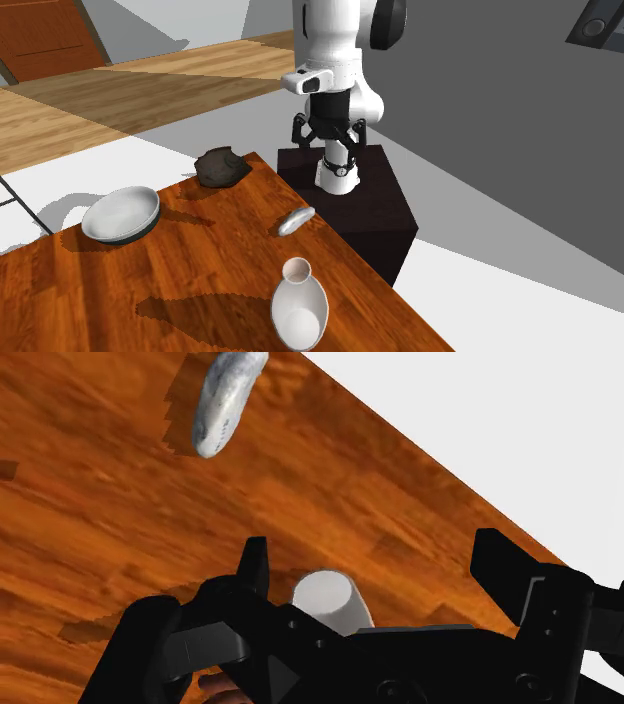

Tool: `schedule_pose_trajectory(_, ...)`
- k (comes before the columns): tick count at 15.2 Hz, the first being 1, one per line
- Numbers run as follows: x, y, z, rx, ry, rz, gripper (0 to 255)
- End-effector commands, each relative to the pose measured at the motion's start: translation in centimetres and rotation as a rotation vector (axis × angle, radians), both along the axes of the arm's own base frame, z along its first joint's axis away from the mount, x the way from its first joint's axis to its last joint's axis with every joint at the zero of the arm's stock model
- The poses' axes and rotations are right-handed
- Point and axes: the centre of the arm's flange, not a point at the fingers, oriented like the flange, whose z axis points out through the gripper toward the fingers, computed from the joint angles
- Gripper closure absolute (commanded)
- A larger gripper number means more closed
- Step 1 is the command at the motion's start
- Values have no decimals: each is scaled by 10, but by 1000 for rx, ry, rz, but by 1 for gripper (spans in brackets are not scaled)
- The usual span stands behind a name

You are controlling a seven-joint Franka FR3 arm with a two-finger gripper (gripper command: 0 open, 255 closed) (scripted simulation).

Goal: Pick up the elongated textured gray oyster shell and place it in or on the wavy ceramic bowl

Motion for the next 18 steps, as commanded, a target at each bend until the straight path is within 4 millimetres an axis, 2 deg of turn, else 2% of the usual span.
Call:
schedule_pose_trajectory(1,0,-15,-25,28,8,-53,0)
schedule_pose_trajectory(8,-7,-60,-111,126,38,-234,0)
schedule_pose_trajectory(15,-24,-93,-200,223,68,-414,0)
schedule_pose_trajectory(18,-24,-93,-216,229,70,-425,0)
